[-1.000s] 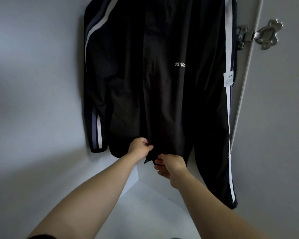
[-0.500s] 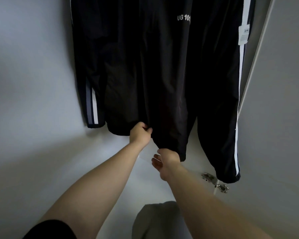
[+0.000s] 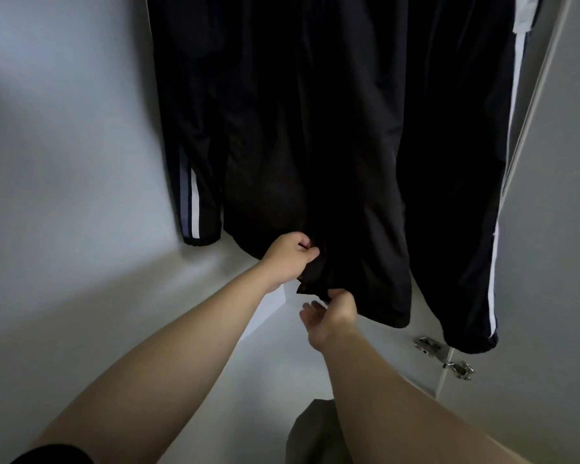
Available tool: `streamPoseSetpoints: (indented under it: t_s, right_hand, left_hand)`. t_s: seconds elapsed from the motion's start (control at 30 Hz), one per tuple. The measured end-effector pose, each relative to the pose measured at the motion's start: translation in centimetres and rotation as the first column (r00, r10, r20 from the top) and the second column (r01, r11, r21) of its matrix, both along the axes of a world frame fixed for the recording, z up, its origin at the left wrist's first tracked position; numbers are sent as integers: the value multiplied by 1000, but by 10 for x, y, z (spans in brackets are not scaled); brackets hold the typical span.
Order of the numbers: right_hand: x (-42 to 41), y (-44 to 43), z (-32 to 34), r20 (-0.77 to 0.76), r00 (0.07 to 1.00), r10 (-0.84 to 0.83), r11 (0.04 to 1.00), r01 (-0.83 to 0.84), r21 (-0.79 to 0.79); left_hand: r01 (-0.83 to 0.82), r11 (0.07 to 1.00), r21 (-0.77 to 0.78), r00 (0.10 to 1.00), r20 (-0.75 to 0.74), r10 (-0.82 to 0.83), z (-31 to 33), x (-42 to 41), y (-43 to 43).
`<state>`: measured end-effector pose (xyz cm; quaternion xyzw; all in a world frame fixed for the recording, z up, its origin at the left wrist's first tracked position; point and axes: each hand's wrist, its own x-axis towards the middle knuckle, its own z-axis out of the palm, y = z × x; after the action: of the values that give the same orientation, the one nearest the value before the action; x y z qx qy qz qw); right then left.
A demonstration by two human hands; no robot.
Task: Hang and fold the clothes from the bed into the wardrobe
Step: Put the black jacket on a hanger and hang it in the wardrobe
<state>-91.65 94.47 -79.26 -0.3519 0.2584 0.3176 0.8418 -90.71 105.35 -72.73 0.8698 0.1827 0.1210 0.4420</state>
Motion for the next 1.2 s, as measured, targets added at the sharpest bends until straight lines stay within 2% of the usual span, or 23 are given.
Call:
streamPoseSetpoints:
  t_s: [0.1,0.2,0.37,0.57,0.7,0.9,1.2]
  right_hand:
    - [-2,3,5,80,995,-58,989,47,138]
    - [-5,4,12,147,989,-25,982,-3,189]
    - [1,-4,14,218,974,67,970,-115,213]
    - [-4,-6,14,215,969,119,957,-170,235]
    - [-7,-4,9,254,955,154,952,-212,220]
    - [0,-7,4,290,952,98,976,-149,160]
    - [5,-9,2,285,955,85,994,-101,41]
  left_hand:
    - [9,999,-41,1000,17,-9,6,0,-5]
    - [1,992,-130,999,53,6,12,-2,-9]
    - [11,999,-40,998,68,-9,25,-6,-4]
    - [63,978,200,997,-53,-53,29,-18,4]
    - [24,974,227,999,-49,-13,25,-21,6]
    - [36,990,138,999,-41,-31,24,-22,3]
    - [61,991,116,997,-50,-55,24,-22,0]
